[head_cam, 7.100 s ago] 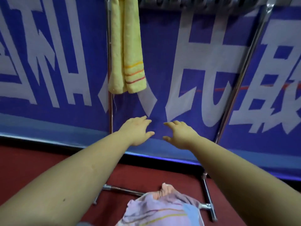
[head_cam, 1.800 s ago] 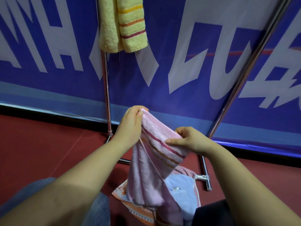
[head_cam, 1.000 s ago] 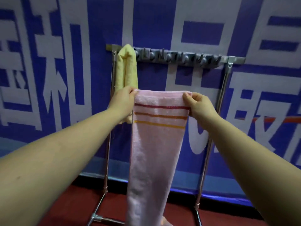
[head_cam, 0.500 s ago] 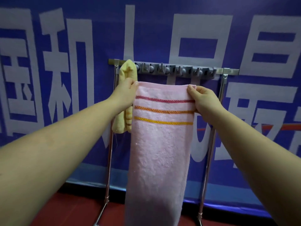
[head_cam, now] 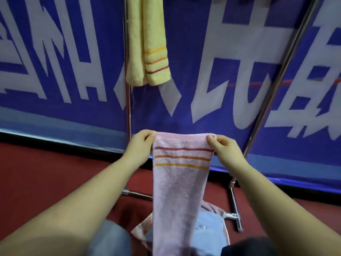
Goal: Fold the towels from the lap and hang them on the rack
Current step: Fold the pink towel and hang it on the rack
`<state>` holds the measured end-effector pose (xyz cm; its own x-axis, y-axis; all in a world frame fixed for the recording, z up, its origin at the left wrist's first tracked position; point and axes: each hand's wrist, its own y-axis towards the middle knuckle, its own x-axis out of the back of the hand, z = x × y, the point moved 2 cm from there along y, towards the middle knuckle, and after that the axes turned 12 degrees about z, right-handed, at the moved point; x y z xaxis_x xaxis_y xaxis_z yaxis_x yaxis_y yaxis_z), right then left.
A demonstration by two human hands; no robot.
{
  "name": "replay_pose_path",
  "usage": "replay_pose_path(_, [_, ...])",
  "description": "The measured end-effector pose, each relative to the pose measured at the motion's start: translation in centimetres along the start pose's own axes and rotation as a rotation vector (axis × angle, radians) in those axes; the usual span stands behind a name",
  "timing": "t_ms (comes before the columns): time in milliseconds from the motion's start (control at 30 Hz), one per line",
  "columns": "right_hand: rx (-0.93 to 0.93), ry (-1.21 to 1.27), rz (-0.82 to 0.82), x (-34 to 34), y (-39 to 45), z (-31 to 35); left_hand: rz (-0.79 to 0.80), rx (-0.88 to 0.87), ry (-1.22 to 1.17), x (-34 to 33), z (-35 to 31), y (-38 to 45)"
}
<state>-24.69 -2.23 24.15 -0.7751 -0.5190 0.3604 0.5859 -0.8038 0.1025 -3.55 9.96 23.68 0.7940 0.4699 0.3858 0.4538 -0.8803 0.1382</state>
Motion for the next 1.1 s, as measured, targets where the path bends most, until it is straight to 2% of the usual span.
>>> replay_pose_path(167, [-0.049,-0.059,-0.034,-1.9,1.1,-4.4,-0.022,0.135,-0.129,-2.0,4.6,1.1])
replay_pose_path(367, [-0.146,-0.043,-0.181,-2.9,2.9,-6.0,-0.113,0.320,-0.529,-3.8,5.6,2.2])
replay_pose_path(533, [-0.211,0.037,-0.240,-5.1,3.0,-5.5,-0.189,0.356,-0.717,-6.0,5.3,1.9])
replay_pose_path(667, [-0.241,0.210,-0.109,-7.9,2.2,-4.2,-0.164,0.318,-0.689,-7.8,5.0,1.2])
replay_pose_path(867, [-0.104,0.038,0.019,-10.4,1.4,-3.7,-0.163,0.273,-0.590,-8.1,5.4,0.7])
replay_pose_path(1100, [-0.087,0.077,0.219,-10.7,0.8,-3.4,-0.102,0.134,-0.532,-7.2,4.8,0.4])
